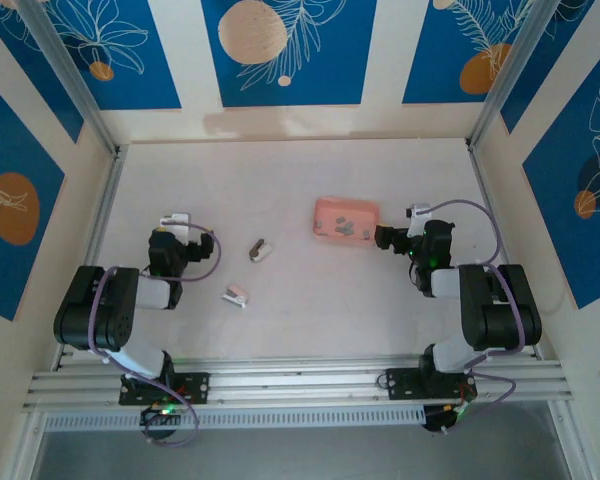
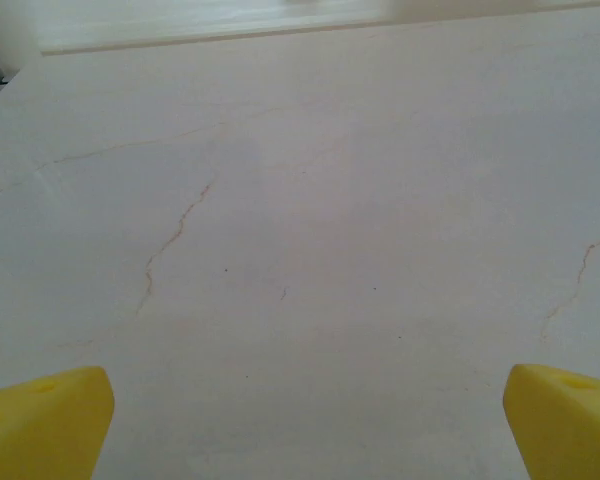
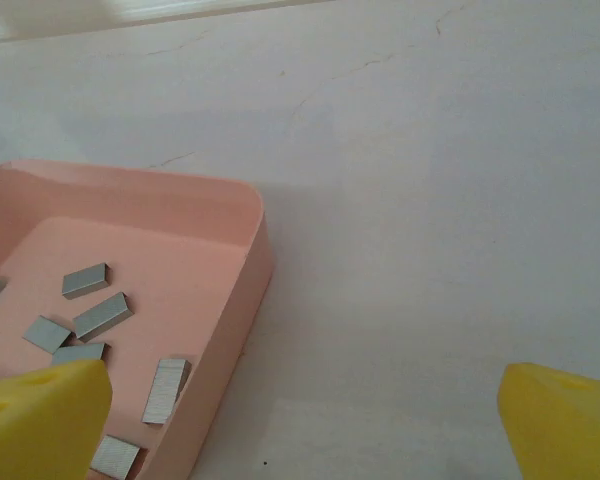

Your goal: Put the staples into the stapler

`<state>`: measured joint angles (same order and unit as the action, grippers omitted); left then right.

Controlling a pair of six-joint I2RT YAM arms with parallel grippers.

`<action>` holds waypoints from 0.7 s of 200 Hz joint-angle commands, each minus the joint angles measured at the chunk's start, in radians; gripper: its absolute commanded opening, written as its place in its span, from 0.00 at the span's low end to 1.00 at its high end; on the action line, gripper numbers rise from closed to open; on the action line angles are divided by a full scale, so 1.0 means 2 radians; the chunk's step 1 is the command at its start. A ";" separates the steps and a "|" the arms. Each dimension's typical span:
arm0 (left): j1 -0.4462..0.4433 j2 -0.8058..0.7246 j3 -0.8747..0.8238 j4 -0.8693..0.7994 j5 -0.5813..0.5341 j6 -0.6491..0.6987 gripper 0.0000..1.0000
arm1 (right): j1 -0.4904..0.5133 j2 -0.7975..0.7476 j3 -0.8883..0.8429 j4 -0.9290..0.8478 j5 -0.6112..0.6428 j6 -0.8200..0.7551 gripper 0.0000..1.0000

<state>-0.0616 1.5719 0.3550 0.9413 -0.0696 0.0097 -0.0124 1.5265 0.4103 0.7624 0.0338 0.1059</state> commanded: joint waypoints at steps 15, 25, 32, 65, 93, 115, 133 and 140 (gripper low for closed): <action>0.006 -0.005 0.006 0.004 0.012 0.009 1.00 | 0.004 -0.002 0.008 0.012 0.003 -0.007 0.99; 0.006 -0.005 0.006 0.004 0.012 0.009 1.00 | 0.003 -0.002 0.007 0.012 0.003 -0.007 0.99; 0.006 -0.005 0.006 0.004 0.013 0.009 1.00 | 0.003 -0.002 0.008 0.012 0.003 -0.007 0.99; 0.006 -0.005 0.005 0.004 0.012 0.009 1.00 | 0.003 -0.002 0.007 0.012 0.002 -0.007 0.99; 0.006 -0.005 0.005 0.004 0.013 0.009 1.00 | 0.003 -0.002 0.008 0.012 0.002 -0.007 0.99; 0.006 -0.005 0.006 0.003 0.013 0.010 1.00 | 0.003 -0.002 0.008 0.012 0.002 -0.007 0.99; 0.006 -0.004 0.007 0.000 0.012 0.009 1.00 | 0.003 -0.002 0.008 0.012 0.002 -0.007 0.99; 0.006 -0.005 0.007 0.000 0.013 0.009 1.00 | 0.003 -0.002 0.008 0.012 0.002 -0.007 0.99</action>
<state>-0.0616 1.5719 0.3550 0.9413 -0.0700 0.0097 -0.0124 1.5265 0.4103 0.7628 0.0338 0.1055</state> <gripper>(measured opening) 0.998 0.990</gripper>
